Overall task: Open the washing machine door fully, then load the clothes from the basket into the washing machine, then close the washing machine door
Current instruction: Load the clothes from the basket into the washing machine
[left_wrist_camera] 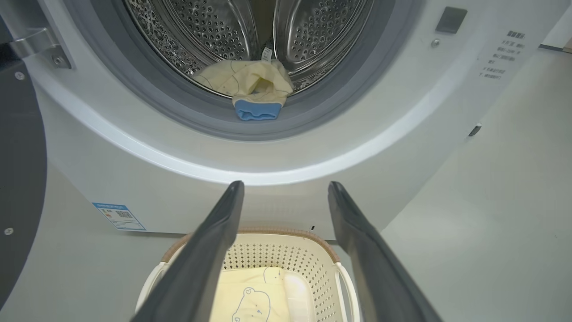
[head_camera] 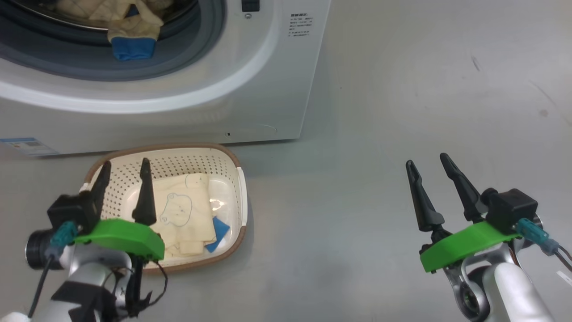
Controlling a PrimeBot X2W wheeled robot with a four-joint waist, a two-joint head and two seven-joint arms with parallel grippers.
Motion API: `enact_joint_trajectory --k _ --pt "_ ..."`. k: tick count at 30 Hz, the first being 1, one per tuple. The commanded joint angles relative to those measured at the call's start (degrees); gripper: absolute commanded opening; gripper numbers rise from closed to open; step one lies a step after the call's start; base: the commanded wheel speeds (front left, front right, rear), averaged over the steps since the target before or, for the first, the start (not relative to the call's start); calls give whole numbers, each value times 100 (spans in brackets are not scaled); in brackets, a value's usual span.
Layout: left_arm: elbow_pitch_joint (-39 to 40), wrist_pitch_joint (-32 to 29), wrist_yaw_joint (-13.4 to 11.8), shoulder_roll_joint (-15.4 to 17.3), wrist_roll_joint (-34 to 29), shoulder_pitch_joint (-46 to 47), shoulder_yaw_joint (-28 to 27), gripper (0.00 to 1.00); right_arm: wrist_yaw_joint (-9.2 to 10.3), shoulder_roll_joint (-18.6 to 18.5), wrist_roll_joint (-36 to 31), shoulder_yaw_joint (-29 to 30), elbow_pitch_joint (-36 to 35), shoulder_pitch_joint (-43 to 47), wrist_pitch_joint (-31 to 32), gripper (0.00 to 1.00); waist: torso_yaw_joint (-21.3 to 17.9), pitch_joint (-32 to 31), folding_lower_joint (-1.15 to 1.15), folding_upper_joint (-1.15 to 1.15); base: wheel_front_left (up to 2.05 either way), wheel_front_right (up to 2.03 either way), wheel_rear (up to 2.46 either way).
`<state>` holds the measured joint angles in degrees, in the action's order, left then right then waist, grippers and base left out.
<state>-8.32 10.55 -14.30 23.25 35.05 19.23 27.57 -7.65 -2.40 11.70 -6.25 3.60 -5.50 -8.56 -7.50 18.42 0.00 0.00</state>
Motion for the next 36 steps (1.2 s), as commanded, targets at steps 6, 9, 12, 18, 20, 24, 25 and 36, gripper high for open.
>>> enact_joint_trajectory --k 6,9,12,18,20,24,25,36 --pt "-367 -270 -813 315 135 875 -361 100 16 -48 175 -254 -63 -356 -202 100 -227 341 0 0 0 0 0" --pt "-523 -391 -707 378 147 1132 -358 100 16 -48 214 -309 -17 -423 -245 100 -292 459 0 0 0 0 0" --pt "-738 -649 -558 472 181 1544 -350 100 16 -48 277 -386 54 -525 -318 100 -387 627 0 0 0 0 0" --pt "-1160 -1150 -210 691 227 2404 -327 100 16 -48 508 -535 248 -726 -476 100 -621 944 0 0 0 0 0" --pt "-1299 -1332 -113 771 269 2674 -349 100 16 -48 588 -595 325 -790 -524 100 -697 1045 0 0 0 0 0" --pt "-1533 -1832 92 995 315 3217 -334 100 16 -48 739 -730 448 -926 -592 100 -857 1265 0 0 0 0 0" --pt "-1584 -1947 138 1066 305 3355 -325 100 16 -48 773 -763 474 -964 -604 100 -898 1317 0 0 0 0 0" --pt "-1872 -3380 549 1635 203 4710 -107 100 16 -48 1113 -1001 506 -1323 -642 100 -1307 1872 0 0 0 0 0"
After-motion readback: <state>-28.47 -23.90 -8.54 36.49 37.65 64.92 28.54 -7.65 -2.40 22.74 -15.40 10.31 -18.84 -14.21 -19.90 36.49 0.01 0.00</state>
